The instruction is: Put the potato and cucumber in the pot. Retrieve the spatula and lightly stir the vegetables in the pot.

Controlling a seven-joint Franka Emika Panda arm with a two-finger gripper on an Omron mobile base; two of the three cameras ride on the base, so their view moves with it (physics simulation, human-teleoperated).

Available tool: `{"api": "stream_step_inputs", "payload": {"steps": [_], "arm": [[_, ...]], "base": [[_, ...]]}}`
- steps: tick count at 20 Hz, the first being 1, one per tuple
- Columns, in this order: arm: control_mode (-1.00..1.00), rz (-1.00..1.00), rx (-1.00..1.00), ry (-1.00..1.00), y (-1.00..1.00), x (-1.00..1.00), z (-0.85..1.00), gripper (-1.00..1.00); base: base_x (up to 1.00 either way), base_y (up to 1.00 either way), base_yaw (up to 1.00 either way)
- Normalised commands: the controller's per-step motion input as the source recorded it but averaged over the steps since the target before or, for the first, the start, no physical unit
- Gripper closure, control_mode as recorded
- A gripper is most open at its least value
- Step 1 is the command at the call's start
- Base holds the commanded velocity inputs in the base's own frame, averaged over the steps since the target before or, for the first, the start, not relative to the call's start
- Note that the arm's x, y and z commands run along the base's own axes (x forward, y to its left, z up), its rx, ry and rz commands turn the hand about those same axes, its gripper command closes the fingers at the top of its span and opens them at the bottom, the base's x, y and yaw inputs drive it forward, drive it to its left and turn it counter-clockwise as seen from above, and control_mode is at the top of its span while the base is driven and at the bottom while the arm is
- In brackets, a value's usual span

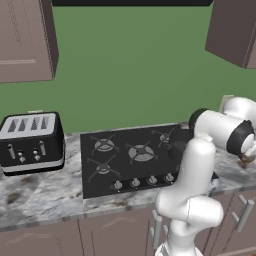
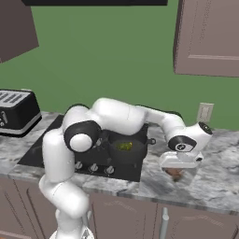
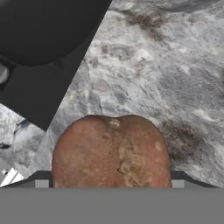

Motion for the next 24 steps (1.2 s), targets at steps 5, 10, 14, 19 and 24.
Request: {"api": "stream_step_inputs", "payload": {"steps": [5, 10, 14, 19, 24], "arm": [[-1.00, -0.08, -0.04, -0.20, 0.39, -0.30, 0.63, 1.00], [-1.00, -0.11, -0.08, -0.17, 0.39, -0.29, 0.66, 1.00], [-1.00, -0.14, -0.10, -0.02, 0.42, -0.31, 0.60, 1.00], [-1.00, -0.17, -0.04, 0.00, 0.51, -0.23, 0.67, 1.00], [-1.00, -0.17, -0.02, -0.01, 0.71, -0.03, 0.45, 1.00]], "base": [[0.00, 0.00, 0.00], [0.00, 0.00, 0.00], [0.00, 0.00, 0.00], [0.00, 0.00, 0.00], [0.00, 0.00, 0.00]]}}
